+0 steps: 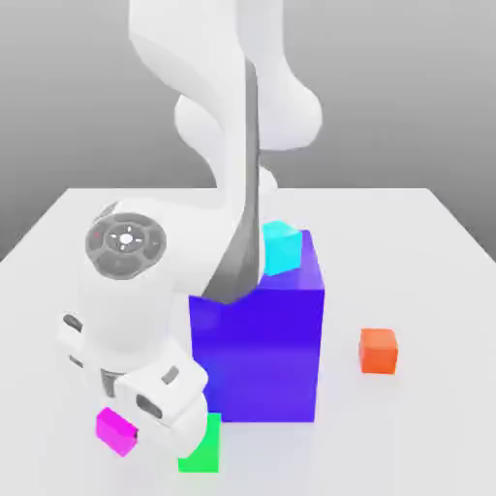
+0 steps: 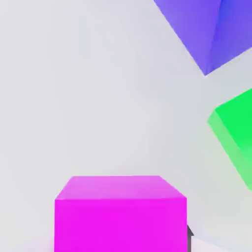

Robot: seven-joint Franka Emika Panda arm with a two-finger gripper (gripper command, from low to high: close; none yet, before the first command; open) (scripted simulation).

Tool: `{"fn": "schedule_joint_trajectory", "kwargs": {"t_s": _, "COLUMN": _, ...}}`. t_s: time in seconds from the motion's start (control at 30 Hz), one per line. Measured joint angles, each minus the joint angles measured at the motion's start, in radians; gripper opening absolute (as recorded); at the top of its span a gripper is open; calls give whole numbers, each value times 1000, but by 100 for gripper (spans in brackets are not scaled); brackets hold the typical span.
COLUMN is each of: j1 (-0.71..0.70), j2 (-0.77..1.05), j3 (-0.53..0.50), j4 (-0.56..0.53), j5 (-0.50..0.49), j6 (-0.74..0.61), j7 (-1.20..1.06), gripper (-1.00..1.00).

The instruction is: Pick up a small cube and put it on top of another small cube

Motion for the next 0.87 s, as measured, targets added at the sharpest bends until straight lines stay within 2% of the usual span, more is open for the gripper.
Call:
{"fn": "schedule_joint_trajectory", "kwargs": {"t_s": 0.3, "j1": -51, "j2": -138, "j3": 54, "j4": -103, "j5": 31, "j6": 59, "j7": -261, "gripper": -100}}
{"fn": "schedule_joint_trajectory", "kwargs": {"t_s": 0.5, "j1": -11, "j2": -258, "j3": 130, "j4": -174, "j5": 190, "j6": 71, "j7": -513, "gripper": -100}}
{"fn": "schedule_joint_trajectory", "kwargs": {"t_s": 0.77, "j1": -12, "j2": -115, "j3": 144, "j4": -177, "j5": 252, "j6": 230, "j7": -581, "gripper": -100}}
{"fn": "schedule_joint_trajectory", "kwargs": {"t_s": 0.8, "j1": -11, "j2": -95, "j3": 145, "j4": -176, "j5": 255, "j6": 248, "j7": -583, "gripper": 100}}
{"fn": "schedule_joint_trajectory", "kwargs": {"t_s": 0.87, "j1": -11, "j2": -95, "j3": 145, "j4": -176, "j5": 255, "j6": 248, "j7": -583, "gripper": 100}}
